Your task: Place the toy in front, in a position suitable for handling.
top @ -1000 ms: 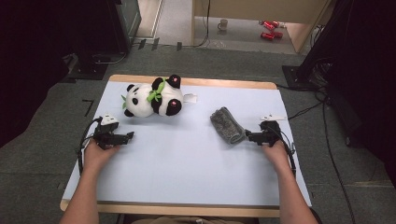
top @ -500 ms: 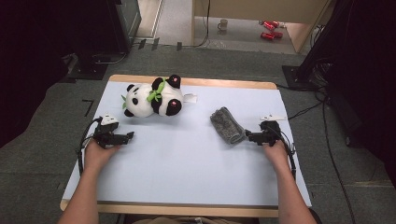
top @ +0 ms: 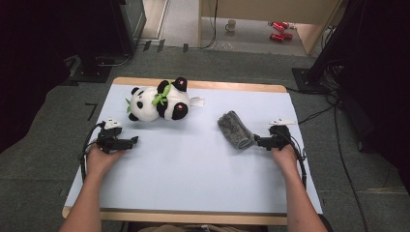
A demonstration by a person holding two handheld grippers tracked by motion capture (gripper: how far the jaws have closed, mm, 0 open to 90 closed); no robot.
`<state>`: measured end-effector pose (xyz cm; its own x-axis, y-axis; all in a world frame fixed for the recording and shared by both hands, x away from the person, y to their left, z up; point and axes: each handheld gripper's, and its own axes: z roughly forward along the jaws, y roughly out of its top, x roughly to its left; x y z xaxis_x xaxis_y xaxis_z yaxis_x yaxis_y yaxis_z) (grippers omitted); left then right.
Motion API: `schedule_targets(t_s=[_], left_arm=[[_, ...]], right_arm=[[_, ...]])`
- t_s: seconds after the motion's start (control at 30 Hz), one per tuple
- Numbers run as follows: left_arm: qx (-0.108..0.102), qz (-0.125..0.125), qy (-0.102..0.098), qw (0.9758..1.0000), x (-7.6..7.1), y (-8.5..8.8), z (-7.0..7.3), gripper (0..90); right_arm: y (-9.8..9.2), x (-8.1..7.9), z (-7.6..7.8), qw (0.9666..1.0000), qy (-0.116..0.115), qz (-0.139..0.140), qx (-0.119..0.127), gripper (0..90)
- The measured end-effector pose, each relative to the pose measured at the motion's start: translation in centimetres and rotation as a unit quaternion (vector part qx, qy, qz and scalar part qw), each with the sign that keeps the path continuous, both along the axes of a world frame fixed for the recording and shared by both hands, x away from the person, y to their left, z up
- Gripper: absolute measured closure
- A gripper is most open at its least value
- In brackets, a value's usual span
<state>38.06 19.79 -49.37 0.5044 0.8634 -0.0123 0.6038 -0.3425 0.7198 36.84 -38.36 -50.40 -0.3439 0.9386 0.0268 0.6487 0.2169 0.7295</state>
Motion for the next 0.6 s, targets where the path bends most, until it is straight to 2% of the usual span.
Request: schedule_targets(t_s=[0.13,0.17,0.3,0.37,0.47,0.6], left_arm=[[-0.017,0.008,0.011,0.9998,0.2,0.2,0.2,20.9],[-0.023,0.014,0.020,0.9994,0.4,0.5,0.4,23.5],[-0.034,0.019,0.031,0.9988,0.6,0.8,0.7,23.5],[-0.032,0.017,0.035,0.9988,0.7,0.8,1.0,23.5],[-0.038,0.017,0.026,0.9988,0.7,0.6,1.7,24.8],[-0.036,0.012,0.011,0.9992,0.7,0.1,2.8,24.8]], right_arm=[[0.0,0.0,0.0,1.0000,0.000,0.000,0.000,12.8],[0.0,0.0,0.0,1.0000,0.000,0.000,0.000,12.8],[0.0,0.0,0.0,1.0000,0.000,0.000,0.000,12.8],[0.0,0.0,0.0,1.0000,0.000,0.000,0.000,12.8],[0.0,0.0,0.0,1.0000,0.000,0.000,-0.001,12.8],[0.0,0.0,0.0,1.0000,0.000,-0.001,-0.001,12.8]])
